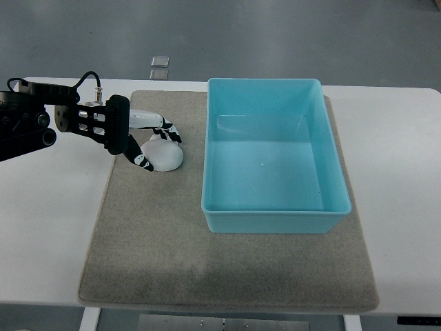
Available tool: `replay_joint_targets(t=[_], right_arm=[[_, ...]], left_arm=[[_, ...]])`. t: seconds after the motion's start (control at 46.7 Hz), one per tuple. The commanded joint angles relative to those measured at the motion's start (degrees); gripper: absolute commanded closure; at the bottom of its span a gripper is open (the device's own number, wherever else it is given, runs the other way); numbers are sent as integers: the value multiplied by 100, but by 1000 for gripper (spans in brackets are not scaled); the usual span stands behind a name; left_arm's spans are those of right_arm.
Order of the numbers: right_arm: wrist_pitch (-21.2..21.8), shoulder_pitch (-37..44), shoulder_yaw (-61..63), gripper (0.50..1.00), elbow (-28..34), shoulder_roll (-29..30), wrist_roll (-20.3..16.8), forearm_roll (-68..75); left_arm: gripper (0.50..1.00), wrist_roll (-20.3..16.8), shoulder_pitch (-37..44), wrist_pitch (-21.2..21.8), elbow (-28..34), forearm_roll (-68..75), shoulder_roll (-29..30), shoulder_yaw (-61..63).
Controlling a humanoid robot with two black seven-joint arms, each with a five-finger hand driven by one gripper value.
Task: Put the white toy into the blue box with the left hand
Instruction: 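Close the left hand fingers around the white rabbit toy, then lift the toy with the left hand and carry it over the blue box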
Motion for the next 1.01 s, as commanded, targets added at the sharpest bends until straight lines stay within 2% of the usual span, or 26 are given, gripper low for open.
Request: replay_joint_targets(t=[0.0, 0.043, 0.064, 0.342, 0.835, 0.984], right_arm=[[-8, 0, 0, 564, 0, 0, 0, -2], [1, 0, 0, 564, 0, 0, 0, -2], [-8, 0, 0, 564, 0, 0, 0, -2], [-8, 0, 0, 564, 0, 0, 0, -2], [1, 0, 0, 564, 0, 0, 0, -2], [1, 0, 0, 564, 0, 0, 0, -2]], left_arm=[[913, 9, -11, 1, -2, 3, 4, 1], [983, 9, -2, 9, 6, -6, 4, 1], [1000, 9, -2, 10, 6, -6, 4, -8], [1000, 9, -28, 203, 94, -6, 13, -43], [1000, 9, -362, 238, 165, -6, 83, -509], [1000, 9, -599, 598, 165, 12, 39, -483]])
